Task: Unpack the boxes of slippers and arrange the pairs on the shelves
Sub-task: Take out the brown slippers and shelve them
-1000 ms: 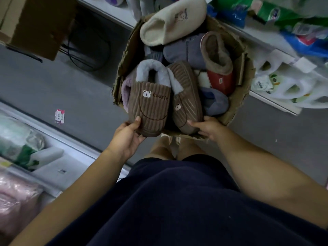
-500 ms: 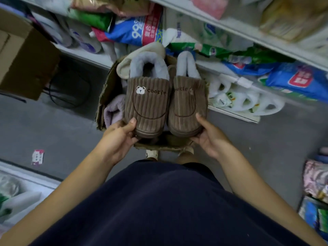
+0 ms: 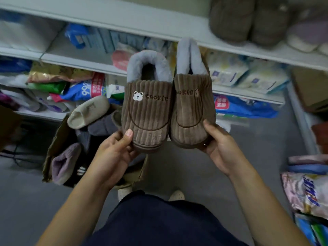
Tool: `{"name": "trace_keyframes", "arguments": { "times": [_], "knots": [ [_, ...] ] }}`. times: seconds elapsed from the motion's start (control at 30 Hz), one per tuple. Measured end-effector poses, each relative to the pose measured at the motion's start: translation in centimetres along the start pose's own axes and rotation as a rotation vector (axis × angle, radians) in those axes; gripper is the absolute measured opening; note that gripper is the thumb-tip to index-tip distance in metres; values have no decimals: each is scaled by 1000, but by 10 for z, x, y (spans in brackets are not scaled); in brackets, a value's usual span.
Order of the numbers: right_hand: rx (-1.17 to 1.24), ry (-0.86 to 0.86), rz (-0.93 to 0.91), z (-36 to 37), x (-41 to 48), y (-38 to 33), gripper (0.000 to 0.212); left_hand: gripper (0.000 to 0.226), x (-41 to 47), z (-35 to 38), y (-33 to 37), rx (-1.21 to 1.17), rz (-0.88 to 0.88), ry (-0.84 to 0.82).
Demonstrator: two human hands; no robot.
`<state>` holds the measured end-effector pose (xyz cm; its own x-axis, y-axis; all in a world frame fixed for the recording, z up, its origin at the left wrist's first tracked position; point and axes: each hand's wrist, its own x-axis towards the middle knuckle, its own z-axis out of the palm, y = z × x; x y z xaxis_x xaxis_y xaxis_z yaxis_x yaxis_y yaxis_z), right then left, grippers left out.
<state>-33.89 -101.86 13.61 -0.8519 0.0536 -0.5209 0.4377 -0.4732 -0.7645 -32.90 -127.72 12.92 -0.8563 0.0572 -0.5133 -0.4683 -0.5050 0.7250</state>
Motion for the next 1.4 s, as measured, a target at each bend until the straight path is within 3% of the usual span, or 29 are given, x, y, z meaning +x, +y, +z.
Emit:
{"name": "trace_keyframes", "arguments": {
  "times": [0.13, 0.3, 0.63, 0.73, 0.83, 0.93, 1.07, 1.13, 1.27, 1.33, 1.4],
  "knots": [
    [-12, 3, -91, -46, -4, -48, 54, 54, 4, 61, -17, 6, 39, -71],
    [-50, -101, -130, -55, 7, -83, 52, 51, 11, 92, -13, -40, 115, -45],
    [-96, -204, -80, 12, 88, -139, 29, 37, 64, 120, 69, -14, 311, 155],
    [-126, -184, -83, 38, 124, -156, 32, 21, 99, 124, 98, -25, 355, 196],
    [-179, -180, -82, 59, 159, -174, 35, 20, 140, 129, 126, -7, 373, 178],
    [-253, -131, -94, 76, 194, -187, 38, 32, 185, 133, 155, 80, 377, 183],
    [-421, 27, -189, 93, 233, -188, 98, 38, 235, 131, 182, 142, 357, 209],
    [-530, 85, -275, 101, 244, -188, 108, 34, 249, 132, 189, 223, 380, 224],
    [-884, 240, -488, 117, 243, -193, 71, 40, 269, 130, 191, 603, 605, 465],
    [-1048, 323, -587, 120, 239, -191, 63, 47, 269, 128, 190, 762, 721, 600],
    [-1149, 351, -658, 126, 232, -186, 67, 58, 266, 129, 187, 867, 776, 538]
  ]
}}
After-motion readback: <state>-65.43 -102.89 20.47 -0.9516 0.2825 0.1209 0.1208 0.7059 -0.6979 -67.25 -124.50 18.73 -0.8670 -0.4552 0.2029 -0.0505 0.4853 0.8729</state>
